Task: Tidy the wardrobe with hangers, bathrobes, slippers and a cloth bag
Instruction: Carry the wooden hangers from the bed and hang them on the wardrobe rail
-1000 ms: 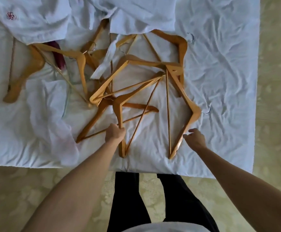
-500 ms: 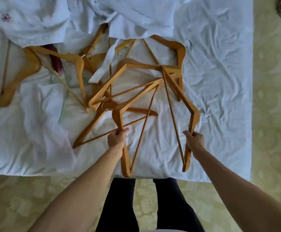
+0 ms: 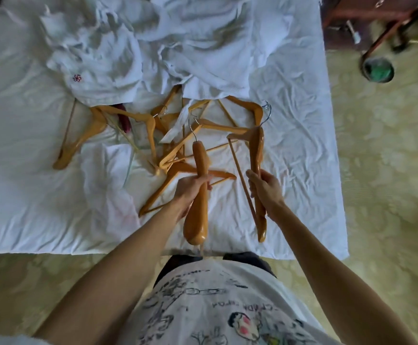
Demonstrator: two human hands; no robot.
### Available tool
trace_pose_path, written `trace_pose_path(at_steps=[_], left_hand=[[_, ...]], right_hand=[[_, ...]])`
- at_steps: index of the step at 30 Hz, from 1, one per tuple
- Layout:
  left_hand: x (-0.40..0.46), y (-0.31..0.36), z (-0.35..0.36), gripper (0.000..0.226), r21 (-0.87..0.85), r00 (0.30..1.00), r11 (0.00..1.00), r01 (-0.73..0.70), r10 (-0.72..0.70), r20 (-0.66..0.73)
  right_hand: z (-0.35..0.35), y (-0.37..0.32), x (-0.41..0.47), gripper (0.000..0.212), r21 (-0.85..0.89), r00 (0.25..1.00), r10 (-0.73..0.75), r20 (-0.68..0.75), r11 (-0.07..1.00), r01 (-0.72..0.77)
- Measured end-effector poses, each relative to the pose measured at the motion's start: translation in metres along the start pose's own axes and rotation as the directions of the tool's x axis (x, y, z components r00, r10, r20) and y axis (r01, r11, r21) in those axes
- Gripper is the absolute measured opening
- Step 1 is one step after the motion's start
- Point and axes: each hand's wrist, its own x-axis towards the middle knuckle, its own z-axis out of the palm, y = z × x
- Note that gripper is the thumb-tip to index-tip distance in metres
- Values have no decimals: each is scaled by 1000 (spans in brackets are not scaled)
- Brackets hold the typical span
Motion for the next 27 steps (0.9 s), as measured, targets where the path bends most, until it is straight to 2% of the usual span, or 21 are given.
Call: trace_pose_path(at_steps=[3,6,10,13,16,19,24,27], left_hand=[[-15,0,-9,30,-83,995,992,-91,87,-54],[-35,-3,-18,37,-183,976,971,-153,120,-181],[-70,-14,-23,35,-322,929,925,-200,75,-363],[-102,-26,-32,29,-394,868,877,-274,49,-494],[-136,-43,-46,24,-454,794,810,-371,23,-608],[-173,-65,-65,22,-450,693,777,-440,-25,-721],[-229,-115,-104,23,-397,495,771,-498,-123,-860],[-259,-146,-132,22,-414,414,724,-552,-192,-890]], right_hand=[[8,-25,-10,19,-67,983,-140,116,987,148],[17,-48,-13,22,-101,928,-224,299,959,265],[38,-71,-12,26,-148,809,-239,537,917,369],[63,-79,-17,36,-156,685,-218,695,885,440],[97,-85,-35,43,-161,552,-208,808,822,546],[140,-90,-69,40,-138,388,-195,901,718,682],[211,-82,-140,26,-77,188,-103,977,650,756],[256,-73,-186,21,-25,86,-69,994,624,781]])
